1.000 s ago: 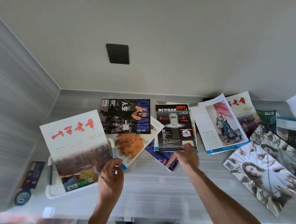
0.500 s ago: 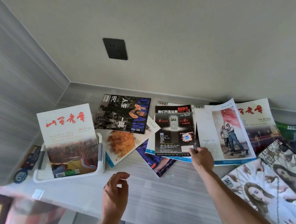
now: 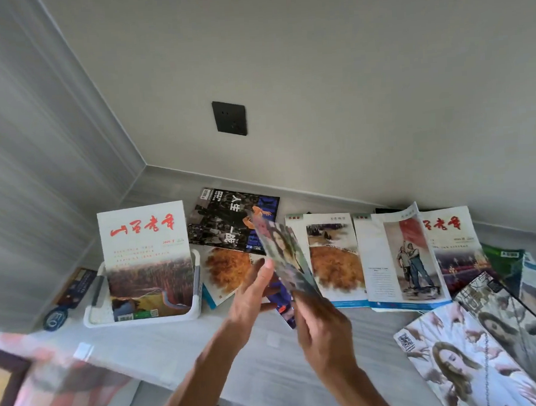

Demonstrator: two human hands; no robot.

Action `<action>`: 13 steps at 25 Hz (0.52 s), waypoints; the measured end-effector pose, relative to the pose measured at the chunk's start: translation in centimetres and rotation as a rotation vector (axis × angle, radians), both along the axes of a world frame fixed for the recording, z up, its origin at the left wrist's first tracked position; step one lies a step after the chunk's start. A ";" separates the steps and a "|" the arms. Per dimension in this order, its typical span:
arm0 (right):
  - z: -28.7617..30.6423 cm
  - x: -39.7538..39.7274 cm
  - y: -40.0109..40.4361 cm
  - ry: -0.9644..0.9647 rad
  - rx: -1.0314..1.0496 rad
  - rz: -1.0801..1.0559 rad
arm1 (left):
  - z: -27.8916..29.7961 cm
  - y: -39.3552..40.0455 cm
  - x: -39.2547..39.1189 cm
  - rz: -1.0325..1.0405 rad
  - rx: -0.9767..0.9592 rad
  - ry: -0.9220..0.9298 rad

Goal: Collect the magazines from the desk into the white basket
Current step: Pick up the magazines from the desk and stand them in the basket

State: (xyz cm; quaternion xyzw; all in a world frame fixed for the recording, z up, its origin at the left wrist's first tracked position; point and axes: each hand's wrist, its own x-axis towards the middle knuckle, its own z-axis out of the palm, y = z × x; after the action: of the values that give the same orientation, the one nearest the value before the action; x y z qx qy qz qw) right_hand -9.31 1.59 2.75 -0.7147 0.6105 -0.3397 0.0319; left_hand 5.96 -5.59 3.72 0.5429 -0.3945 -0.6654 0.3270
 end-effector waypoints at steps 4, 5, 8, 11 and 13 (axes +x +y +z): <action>0.8 6.8 1.6 0.002 0.253 0.392 | 1.1 -1.9 5.6 0.304 0.053 -0.186; 1.2 8.4 1.0 -0.092 0.377 0.443 | 1.3 -2.0 8.2 0.316 0.013 -0.223; 1.3 10.9 -2.1 -0.504 0.643 0.241 | 2.1 -1.8 15.4 0.140 -0.109 -0.038; 1.2 13.2 -7.9 -1.123 0.945 0.104 | 3.8 -1.9 21.5 0.025 -0.139 0.081; 1.7 15.5 -10.8 -1.206 1.059 0.097 | 3.9 -2.6 24.6 0.116 -0.180 -0.066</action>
State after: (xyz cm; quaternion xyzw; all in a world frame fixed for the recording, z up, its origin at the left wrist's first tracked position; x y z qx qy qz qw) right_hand 6.20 -9.18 4.41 -0.3237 0.5365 -0.3308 0.7056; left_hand 30.60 -8.21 7.60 0.5548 -0.4313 -0.5890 0.3991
